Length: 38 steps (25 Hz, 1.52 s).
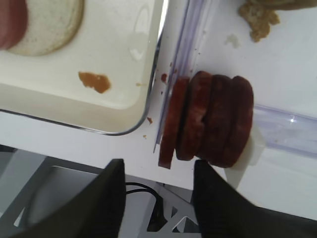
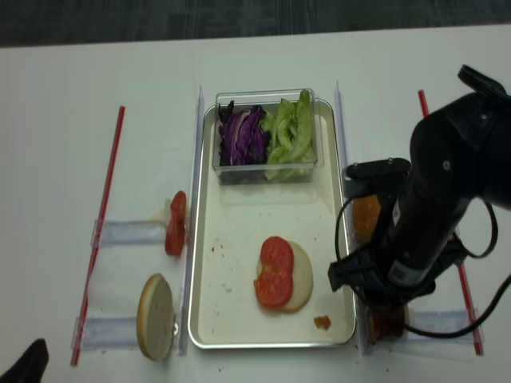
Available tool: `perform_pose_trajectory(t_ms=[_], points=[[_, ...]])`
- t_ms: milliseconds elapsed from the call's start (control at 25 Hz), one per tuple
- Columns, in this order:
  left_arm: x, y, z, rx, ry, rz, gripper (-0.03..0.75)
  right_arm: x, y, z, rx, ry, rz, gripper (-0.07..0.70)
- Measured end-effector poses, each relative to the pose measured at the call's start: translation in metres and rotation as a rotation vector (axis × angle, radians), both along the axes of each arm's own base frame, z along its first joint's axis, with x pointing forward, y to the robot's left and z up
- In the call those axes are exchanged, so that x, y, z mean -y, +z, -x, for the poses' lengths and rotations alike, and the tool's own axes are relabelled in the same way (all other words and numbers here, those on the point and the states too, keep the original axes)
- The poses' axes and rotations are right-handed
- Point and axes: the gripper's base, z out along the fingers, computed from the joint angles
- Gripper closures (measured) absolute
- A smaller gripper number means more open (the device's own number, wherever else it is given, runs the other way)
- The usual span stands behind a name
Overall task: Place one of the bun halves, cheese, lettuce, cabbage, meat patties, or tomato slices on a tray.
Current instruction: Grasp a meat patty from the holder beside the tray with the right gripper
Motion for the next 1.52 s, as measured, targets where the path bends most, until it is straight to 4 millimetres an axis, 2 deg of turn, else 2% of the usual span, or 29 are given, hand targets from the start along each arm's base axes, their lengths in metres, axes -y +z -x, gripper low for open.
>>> perform_pose_trajectory(t_ms=[1080,1360,1520], points=[[0.000,0.000,0.000,0.000,0.004,0.005,0.247,-0.011,-0.028,-0.012,-0.046,0.005,-0.005,0.305],[0.000,0.000,0.000,0.000,0.004,0.005,0.247,-0.010,-0.030,-0.013,-0.040,0.018,0.012,0.404],[0.000,0.000,0.000,0.000,0.004,0.005,0.247,-0.010,-0.034,-0.014,-0.056,0.011,0.028,0.423]])
